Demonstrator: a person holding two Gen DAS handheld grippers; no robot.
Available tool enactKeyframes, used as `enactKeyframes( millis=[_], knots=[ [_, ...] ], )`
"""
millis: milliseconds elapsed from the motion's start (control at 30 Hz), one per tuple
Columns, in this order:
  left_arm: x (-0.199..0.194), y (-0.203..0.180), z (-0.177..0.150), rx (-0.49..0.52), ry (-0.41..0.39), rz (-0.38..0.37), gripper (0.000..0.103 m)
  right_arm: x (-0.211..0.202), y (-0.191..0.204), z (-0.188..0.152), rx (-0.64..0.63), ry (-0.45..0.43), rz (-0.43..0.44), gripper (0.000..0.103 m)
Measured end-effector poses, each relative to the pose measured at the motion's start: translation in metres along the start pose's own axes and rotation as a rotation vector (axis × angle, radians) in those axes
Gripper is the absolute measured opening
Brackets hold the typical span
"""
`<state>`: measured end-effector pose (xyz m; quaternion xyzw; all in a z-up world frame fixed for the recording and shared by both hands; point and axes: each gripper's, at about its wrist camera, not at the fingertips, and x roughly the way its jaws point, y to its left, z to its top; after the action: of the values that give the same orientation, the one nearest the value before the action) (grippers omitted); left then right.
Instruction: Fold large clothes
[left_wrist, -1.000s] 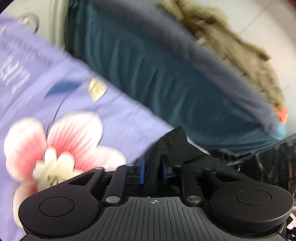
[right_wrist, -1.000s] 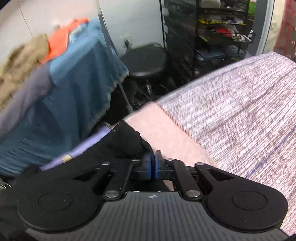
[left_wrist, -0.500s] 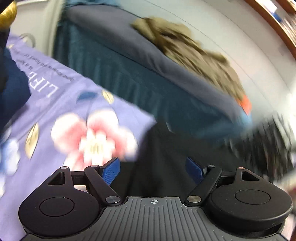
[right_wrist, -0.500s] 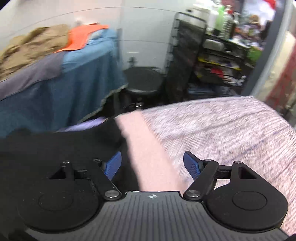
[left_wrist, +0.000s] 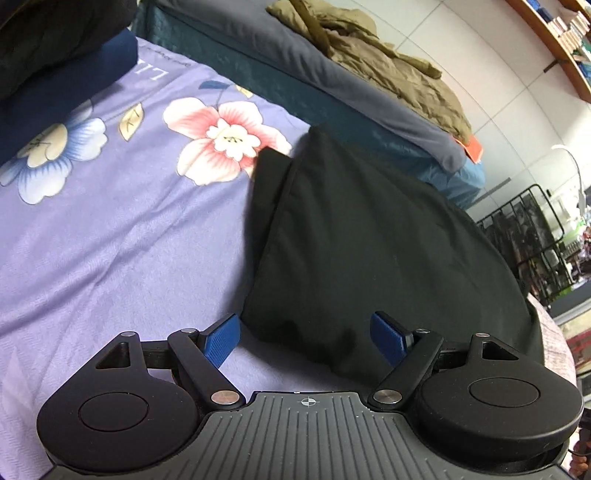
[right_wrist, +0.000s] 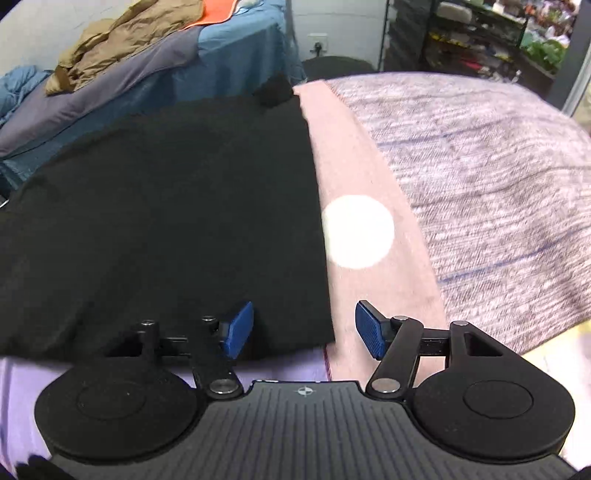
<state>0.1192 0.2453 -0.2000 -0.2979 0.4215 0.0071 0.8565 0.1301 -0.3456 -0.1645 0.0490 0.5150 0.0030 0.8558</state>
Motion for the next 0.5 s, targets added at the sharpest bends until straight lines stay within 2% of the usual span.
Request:
enactKeyframes(
  millis=[100,200,233,267,300,333,467,500],
  knots=[
    [0.0,-0.003,-0.002,0.028,0.018,-0.014,0.103,0.003,0.003,-0.003,-0.048,-0.012,0.009,0.06],
    [0.005,-0.006,-0.005,0.068,0.049,-0.024,0.103,0.016,0.001,-0.005,-0.045,-0.002,0.055,0.056],
    [0.009,-0.007,-0.005,0.078,0.062,-0.019,0.097,0.021,0.001,-0.004,-0.04,0.008,0.05,0.055],
    [0.011,-0.008,-0.004,0.085,0.067,-0.004,0.095,0.025,0.002,-0.003,-0.042,0.014,0.048,0.045],
    [0.012,-0.009,-0.003,0.089,0.062,0.0,0.096,0.025,0.004,-0.002,-0.051,0.017,0.05,0.026],
    [0.011,-0.008,-0.002,0.086,0.057,-0.005,0.096,0.024,0.007,-0.001,-0.056,0.018,0.05,0.02],
    [-0.002,0.0,0.0,0.037,0.011,0.003,0.094,0.008,0.004,0.003,-0.03,-0.004,0.064,0.013],
    [-0.006,0.005,-0.001,0.014,-0.01,0.003,0.09,0.005,0.001,0.003,-0.025,-0.008,0.06,0.011]
  ],
)
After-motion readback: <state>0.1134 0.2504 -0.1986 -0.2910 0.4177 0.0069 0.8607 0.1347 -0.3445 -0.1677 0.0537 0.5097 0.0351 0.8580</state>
